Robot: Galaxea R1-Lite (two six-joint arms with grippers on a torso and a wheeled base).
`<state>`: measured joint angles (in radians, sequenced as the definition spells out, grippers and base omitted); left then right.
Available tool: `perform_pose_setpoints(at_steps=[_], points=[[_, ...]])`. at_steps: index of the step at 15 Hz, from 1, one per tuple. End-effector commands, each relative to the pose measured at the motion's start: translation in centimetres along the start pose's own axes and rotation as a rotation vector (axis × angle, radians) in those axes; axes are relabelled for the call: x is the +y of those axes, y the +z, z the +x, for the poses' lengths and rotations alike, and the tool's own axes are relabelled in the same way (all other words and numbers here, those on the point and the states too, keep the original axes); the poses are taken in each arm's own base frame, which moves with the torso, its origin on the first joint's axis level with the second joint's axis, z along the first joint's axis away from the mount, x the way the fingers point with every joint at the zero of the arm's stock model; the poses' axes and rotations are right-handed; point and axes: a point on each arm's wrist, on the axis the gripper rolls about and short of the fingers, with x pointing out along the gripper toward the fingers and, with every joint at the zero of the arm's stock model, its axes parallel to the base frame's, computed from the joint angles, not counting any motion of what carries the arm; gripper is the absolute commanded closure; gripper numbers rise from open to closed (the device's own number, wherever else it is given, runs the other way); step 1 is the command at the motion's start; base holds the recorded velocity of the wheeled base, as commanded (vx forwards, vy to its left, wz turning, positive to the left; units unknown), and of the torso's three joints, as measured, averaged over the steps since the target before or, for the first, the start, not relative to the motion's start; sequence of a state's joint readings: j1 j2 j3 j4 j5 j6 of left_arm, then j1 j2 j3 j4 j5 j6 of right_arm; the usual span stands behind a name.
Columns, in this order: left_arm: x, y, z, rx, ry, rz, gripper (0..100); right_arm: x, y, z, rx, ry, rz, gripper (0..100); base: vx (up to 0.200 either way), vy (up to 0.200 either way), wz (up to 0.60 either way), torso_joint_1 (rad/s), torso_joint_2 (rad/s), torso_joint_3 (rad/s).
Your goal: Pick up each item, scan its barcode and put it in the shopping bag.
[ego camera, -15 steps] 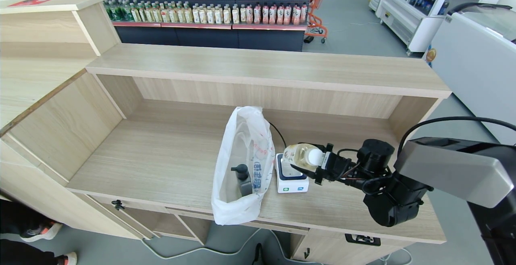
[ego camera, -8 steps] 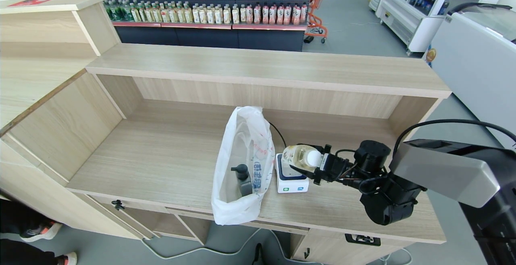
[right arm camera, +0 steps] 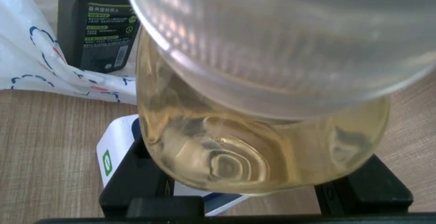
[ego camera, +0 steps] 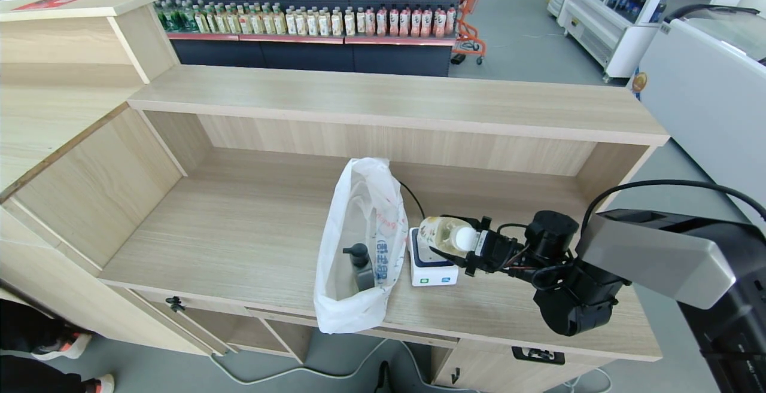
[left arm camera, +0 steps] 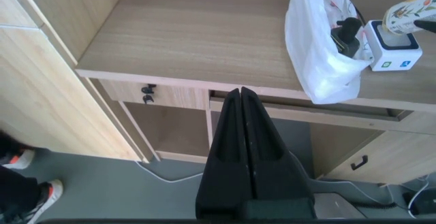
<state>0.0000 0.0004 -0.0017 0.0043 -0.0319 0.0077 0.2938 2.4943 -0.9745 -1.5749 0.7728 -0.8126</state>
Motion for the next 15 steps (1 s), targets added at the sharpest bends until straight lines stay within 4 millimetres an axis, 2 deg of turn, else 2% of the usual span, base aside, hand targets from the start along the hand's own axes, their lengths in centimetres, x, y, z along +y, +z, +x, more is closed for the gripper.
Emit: perform_pose_setpoints(at_steps=[1, 4, 6, 9, 10, 12, 15], points=[[0.0, 0.0, 0.0, 0.0, 0.0, 0.0, 100, 0.0, 0.0, 0.0, 0.002, 0.001, 0.003, 100, 0.0, 0.0, 0.0, 0.0, 0.0, 0.0], [0.0, 0.0, 0.0, 0.0, 0.001, 0.0, 100, -1.1, 0.8, 0.1, -0.014, -0.022, -0.013, 100, 0.0, 0.0, 0.0, 0.0, 0.0, 0.0], [0.0, 0.0, 0.0, -0.001, 0.0, 0.0, 100, -3.0, 2.1, -0.9, -0.018, -0.058, 0.004, 100, 0.0, 0.0, 0.0, 0.0, 0.0, 0.0], [0.0, 0.0, 0.0, -0.001, 0.0, 0.0, 100, -5.1, 5.0, -2.2, -0.041, -0.094, 0.089, 100, 0.0, 0.0, 0.0, 0.0, 0.0, 0.0], [0.0, 0.0, 0.0, 0.0, 0.001, 0.0, 100, -6.1, 7.2, -3.1, -0.056, -0.114, 0.146, 100, 0.0, 0.0, 0.0, 0.0, 0.0, 0.0], [0.0, 0.0, 0.0, -0.001, 0.0, 0.0, 100, -6.7, 10.0, -4.7, -0.017, -0.201, 0.238, 100, 0.0, 0.0, 0.0, 0.0, 0.0, 0.0], [0.0, 0.0, 0.0, 0.0, 0.0, 0.0, 100, -6.5, 13.3, -7.8, 0.065, -0.403, 0.495, 100, 0.0, 0.0, 0.0, 0.0, 0.0, 0.0]])
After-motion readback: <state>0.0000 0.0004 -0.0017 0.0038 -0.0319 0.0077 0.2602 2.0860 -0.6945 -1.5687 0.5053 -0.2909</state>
